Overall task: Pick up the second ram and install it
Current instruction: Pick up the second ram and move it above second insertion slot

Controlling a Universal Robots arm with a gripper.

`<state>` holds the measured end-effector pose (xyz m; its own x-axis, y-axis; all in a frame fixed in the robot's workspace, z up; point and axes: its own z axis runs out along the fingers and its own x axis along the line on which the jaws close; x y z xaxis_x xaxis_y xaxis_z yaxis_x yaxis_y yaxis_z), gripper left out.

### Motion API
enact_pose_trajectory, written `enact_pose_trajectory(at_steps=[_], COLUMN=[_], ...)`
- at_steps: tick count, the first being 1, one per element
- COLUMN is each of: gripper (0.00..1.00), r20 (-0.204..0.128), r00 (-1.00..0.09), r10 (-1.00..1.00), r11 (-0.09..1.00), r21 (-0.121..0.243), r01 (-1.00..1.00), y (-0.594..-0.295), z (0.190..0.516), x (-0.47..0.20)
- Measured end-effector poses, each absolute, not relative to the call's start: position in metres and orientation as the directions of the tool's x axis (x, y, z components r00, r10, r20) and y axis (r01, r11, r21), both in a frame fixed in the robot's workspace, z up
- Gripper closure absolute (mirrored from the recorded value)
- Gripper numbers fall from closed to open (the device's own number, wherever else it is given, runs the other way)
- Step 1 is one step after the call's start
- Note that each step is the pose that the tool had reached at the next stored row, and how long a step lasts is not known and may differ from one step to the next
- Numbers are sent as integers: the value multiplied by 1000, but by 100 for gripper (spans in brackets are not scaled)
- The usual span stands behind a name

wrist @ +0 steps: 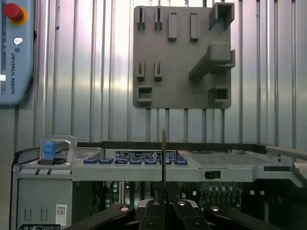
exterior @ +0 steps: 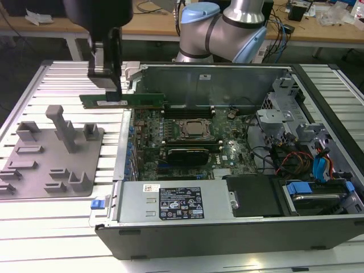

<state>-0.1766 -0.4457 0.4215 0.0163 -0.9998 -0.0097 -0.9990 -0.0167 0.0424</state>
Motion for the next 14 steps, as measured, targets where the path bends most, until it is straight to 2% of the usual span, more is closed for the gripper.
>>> enact_pose_trajectory(at_steps=[14], gripper=[91], r20=[-10], r00=[16], r10=[-1000], r11=[-17], r21=[42], r01=[-999], y=[-446], z=[421], x=[-118])
